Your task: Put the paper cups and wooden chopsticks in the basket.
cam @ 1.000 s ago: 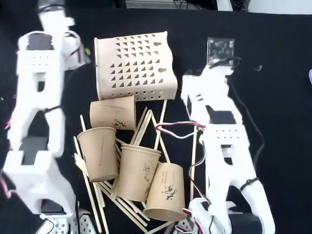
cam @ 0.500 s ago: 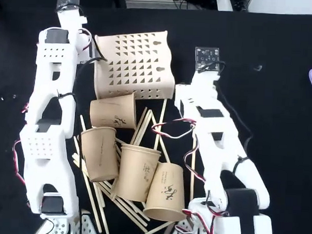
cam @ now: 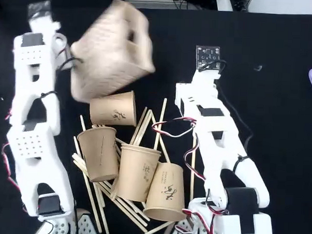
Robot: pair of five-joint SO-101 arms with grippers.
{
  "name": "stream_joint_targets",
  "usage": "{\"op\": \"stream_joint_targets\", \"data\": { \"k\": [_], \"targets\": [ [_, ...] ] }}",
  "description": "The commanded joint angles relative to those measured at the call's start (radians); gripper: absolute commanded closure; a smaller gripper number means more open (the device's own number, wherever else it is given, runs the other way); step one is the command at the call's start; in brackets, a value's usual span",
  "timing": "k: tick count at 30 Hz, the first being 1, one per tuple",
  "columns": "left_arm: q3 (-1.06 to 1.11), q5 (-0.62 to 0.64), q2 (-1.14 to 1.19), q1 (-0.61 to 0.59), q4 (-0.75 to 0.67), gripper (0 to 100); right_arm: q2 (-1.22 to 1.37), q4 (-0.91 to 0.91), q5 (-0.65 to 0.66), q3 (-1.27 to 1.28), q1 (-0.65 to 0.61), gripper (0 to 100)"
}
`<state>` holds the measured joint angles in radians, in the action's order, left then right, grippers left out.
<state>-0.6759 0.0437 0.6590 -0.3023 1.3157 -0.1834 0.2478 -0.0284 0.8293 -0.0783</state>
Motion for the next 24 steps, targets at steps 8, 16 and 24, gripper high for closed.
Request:
{"op": "stream_joint_targets", "data": {
  "k": [8,16,24],
  "targets": [
    [-0.048,0.002,-0.048,-0.108,0.060,79,-0.004,-0.025,-0.008,-0.050,-0.006,91.7],
    [-0.409,0.005,-0.173,-0.170,0.310,78,-0.002,-0.025,-0.008,-0.050,-0.006,91.7],
    [-0.578,0.008,-0.212,-0.079,0.446,78,-0.002,-0.025,-0.008,-0.050,-0.006,91.7]
  ]
}}
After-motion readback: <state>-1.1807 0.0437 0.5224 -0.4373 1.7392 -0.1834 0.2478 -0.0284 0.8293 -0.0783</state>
